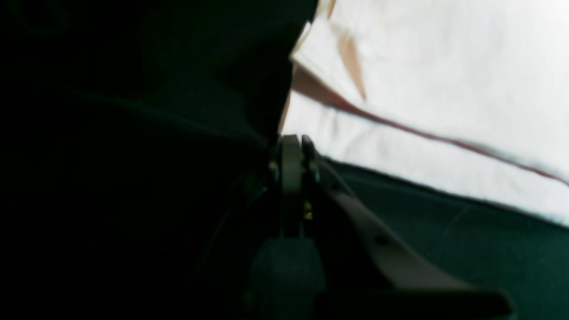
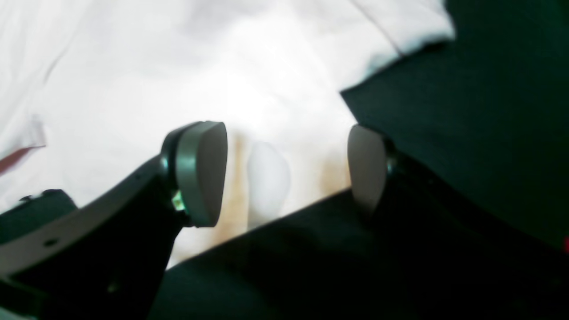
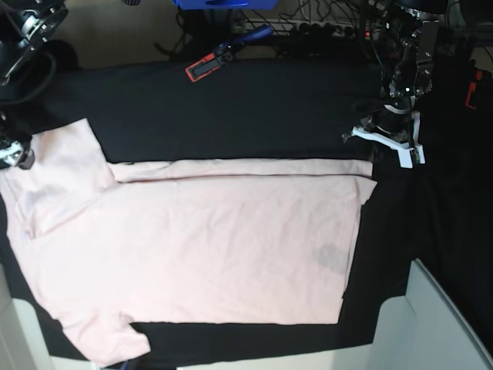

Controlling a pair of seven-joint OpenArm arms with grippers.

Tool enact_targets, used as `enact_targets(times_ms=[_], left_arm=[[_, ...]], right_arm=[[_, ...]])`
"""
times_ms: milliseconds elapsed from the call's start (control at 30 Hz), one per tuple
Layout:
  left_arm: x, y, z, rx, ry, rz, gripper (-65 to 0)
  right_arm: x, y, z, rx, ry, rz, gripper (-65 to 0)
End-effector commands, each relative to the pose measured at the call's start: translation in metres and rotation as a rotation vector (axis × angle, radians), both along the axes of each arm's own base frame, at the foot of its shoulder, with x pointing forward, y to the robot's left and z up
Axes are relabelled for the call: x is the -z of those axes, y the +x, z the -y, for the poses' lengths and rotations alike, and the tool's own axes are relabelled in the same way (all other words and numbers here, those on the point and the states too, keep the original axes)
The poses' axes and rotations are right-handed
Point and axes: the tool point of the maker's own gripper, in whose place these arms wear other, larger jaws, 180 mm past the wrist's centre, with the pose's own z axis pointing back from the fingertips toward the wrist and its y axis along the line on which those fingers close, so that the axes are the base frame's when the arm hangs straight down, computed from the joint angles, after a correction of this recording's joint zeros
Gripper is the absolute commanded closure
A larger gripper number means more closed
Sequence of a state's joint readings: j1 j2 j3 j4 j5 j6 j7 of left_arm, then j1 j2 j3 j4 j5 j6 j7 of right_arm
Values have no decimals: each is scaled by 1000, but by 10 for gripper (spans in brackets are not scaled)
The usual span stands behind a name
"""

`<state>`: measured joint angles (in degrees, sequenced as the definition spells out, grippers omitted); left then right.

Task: Fold the T-shirt properly
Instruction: 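Move the right gripper to the sleeve near the collar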

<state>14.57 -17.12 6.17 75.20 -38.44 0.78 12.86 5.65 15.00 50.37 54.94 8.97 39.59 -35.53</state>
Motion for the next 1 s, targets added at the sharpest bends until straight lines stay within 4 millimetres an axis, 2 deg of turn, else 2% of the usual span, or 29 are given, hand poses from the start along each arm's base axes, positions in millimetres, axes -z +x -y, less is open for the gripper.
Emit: enact_targets(times_ms=[0,67,167,300,467,733,967], left_arm=[[-14,9,-5,11,18,48,0],[-18,7,-6,20,25,52,0],[-23,7,-6,30,30,64,0],[-25,7,-4,34,29,68,0],[-24,5,-4,34,29,63,0],[-24,5,-4,34,29,63,0],[-21,3,-5,32,30,55,0]], right_arm=[[-18,12,15,7,-34,58,-408],[-15,6,16,11,-39,57,-408],[-19,7,19,22,-53,95,-408],[-3,0,11,31,-7,64,-406],[3,-2,18,60,5,88,-405],[0,-9,40,78,-14,75,-405],[7,-12,34,81,9,64,-402]])
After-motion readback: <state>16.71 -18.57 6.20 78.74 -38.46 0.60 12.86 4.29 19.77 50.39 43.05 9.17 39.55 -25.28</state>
